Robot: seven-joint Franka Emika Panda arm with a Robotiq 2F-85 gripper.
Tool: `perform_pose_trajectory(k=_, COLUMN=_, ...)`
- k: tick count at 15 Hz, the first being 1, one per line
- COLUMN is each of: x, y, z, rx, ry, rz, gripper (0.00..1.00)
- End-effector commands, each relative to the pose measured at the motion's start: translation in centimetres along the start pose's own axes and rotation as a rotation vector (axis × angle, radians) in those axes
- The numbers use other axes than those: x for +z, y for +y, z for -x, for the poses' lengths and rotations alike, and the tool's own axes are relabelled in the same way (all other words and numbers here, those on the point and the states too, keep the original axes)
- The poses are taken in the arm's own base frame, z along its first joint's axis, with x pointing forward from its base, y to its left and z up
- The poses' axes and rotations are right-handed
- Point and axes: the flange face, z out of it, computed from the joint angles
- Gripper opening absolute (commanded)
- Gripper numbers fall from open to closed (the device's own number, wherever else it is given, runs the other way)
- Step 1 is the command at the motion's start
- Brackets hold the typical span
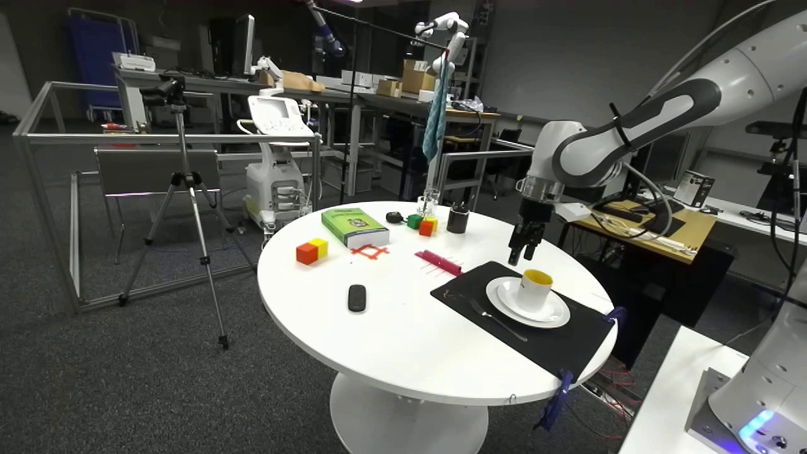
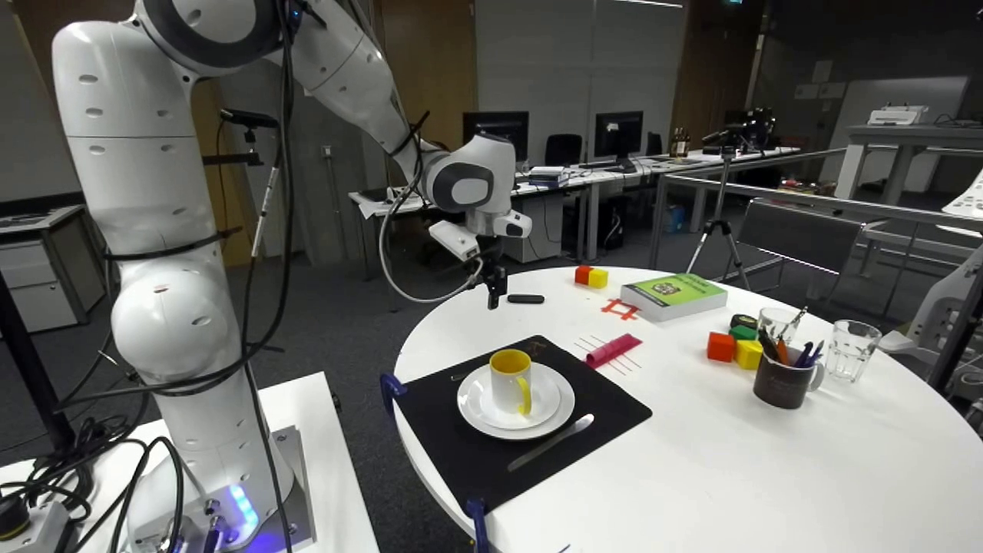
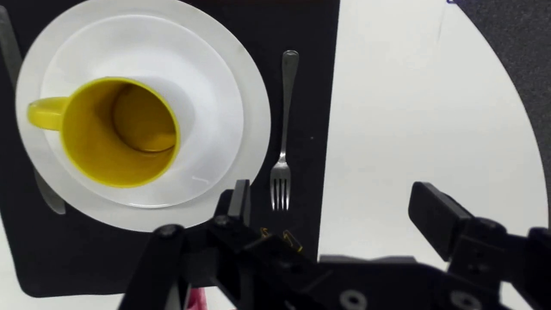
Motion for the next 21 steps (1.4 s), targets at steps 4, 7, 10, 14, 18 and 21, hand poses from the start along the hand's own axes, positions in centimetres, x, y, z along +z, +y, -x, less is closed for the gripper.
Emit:
perform_pose_trajectory(k=4, x=3.7, y=-1.4, z=-1.9, rx=0.02, ry=-0.073, rz=-0.07, gripper=1.0)
perform_pose_trajectory(k=7, x=4.3, y=-1.1, z=-1.3, rx=0.039, ry=-0.07, rz=-0.06, gripper=1.0)
perform_pose_trajectory(k=10, x=5.1, y=-1.1, z=-1.7, rx=0.04, ry=-0.081, rz=-0.062, gripper=1.0)
perform_pose_trajectory(k=14, x=6.5, y=-0.9, z=-2.0, rx=0.06, ry=-0.08, rz=-0.052, gripper=1.0)
perform_pose_trajectory(k=18, x=8.4, y=-1.1, z=-2.0, rx=0.048, ry=-0.101, rz=-0.048, gripper=1.0)
perform_pose_trajectory(k=21, x=9.7, y=-1.3, z=-2.1, rx=0.042, ry=-0.11, rz=-0.045, gripper=1.0)
